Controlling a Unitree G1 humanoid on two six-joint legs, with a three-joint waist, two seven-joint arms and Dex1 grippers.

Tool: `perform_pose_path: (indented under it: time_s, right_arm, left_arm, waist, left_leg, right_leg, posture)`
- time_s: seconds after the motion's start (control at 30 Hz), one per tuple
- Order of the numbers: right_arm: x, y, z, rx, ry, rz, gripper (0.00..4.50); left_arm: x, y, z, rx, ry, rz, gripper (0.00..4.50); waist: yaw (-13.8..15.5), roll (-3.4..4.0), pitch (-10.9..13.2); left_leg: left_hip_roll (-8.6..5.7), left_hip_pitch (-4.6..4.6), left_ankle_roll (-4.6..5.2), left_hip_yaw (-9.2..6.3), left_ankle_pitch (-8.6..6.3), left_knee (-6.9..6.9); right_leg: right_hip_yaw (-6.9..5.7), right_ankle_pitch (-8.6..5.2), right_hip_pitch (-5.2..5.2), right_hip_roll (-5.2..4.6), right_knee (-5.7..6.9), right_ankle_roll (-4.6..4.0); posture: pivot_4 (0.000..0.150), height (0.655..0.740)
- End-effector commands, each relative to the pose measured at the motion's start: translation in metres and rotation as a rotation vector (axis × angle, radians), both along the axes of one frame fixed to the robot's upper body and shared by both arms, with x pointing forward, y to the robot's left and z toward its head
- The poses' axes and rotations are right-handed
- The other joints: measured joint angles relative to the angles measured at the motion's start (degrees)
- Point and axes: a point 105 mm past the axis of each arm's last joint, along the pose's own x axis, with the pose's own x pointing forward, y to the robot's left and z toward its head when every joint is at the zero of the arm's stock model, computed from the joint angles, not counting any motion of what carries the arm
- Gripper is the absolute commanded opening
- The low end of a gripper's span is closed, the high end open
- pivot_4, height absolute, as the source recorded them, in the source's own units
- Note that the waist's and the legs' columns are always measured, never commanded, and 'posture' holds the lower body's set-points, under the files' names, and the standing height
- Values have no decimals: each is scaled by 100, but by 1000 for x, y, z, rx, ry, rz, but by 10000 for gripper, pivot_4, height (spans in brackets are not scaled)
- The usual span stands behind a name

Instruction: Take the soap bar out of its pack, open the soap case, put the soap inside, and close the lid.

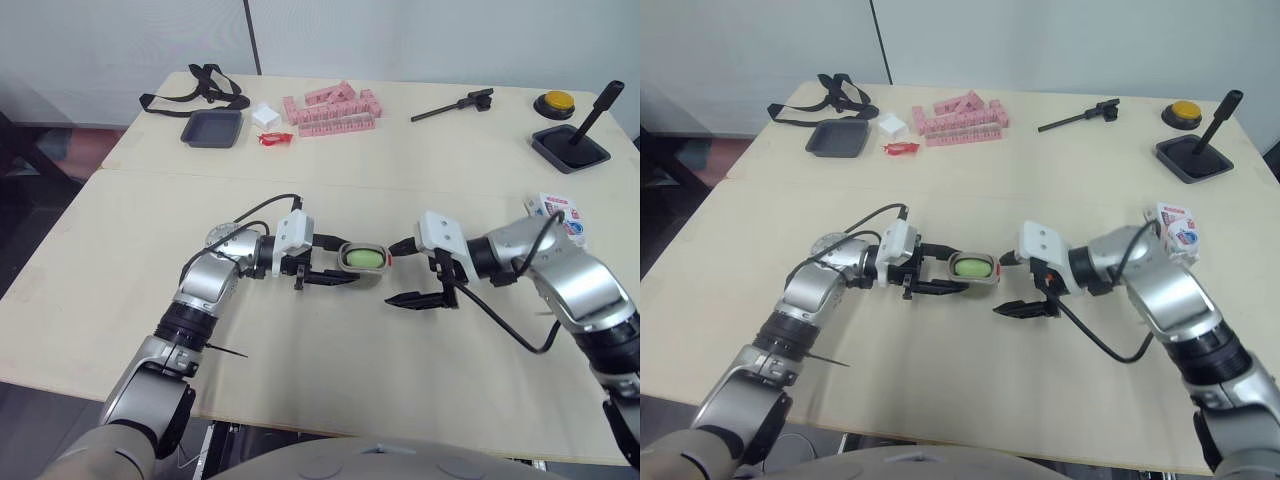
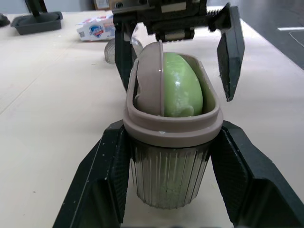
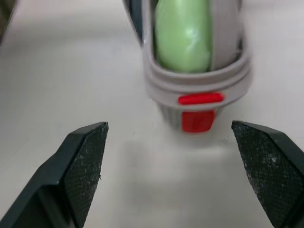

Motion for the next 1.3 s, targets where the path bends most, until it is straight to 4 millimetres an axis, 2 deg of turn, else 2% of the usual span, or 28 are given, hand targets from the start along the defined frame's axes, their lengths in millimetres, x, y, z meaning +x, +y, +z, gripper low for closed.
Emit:
perform_pose_path:
  time_s: [0.03, 0.57, 0.7, 0.87, 1.13, 1.3]
  right_arm:
    - [-2, -8, 11, 69, -71, -12, 44491]
    - [1, -29, 10, 233, -140, -135, 44491]
    - [-7, -47, 12, 244, -200, -218, 44491]
    - [-32, -79, 9, 261, -177, -377, 44491]
    - [-57, -160, -2, 242, -192, -797, 44491]
    - [-82, -205, -19, 189, -175, -1003, 44491]
  left_arm:
    - [-1, 3, 15, -55, -70, 10, 19574]
    - [-2, 8, 17, -77, -71, 28, 19574]
    - [-1, 8, 15, -63, -86, 42, 19574]
    - [0, 7, 18, -78, -79, 50, 19574]
    - [-3, 4, 18, -87, -61, 32, 19574]
    - [-8, 2, 16, -85, -2, -13, 19574]
  waist:
    - [-4, 0, 0]
    - [-18, 0, 0]
    - [12, 0, 0]
    - [2, 0, 0]
    - [-17, 1, -1]
    - [-5, 3, -2]
  left_leg:
    - [0, -2, 1, 0, 1, 1]
    - [0, -3, 18, -1, 4, 7]
    - [0, -4, 21, -1, 3, 7]
    - [-1, -9, 24, -1, 2, 8]
    - [-1, -6, 30, -1, 2, 14]
    - [-1, -8, 40, -1, -1, 14]
  right_leg:
    - [1, 0, -2, 0, 0, 0]
    - [0, -1, -1, 0, 0, -3]
    - [-2, -2, -1, -1, -1, -3]
    - [-2, -1, 0, -2, -6, -2]
    - [-1, -2, 8, -3, -12, -3]
    - [-4, -2, 9, -3, -16, -3]
  posture:
    - [1500, 7109]
    - [1500, 7109]
    - [1500, 7109]
    - [1500, 7109]
    - [1500, 7109]
    - [1500, 7109]
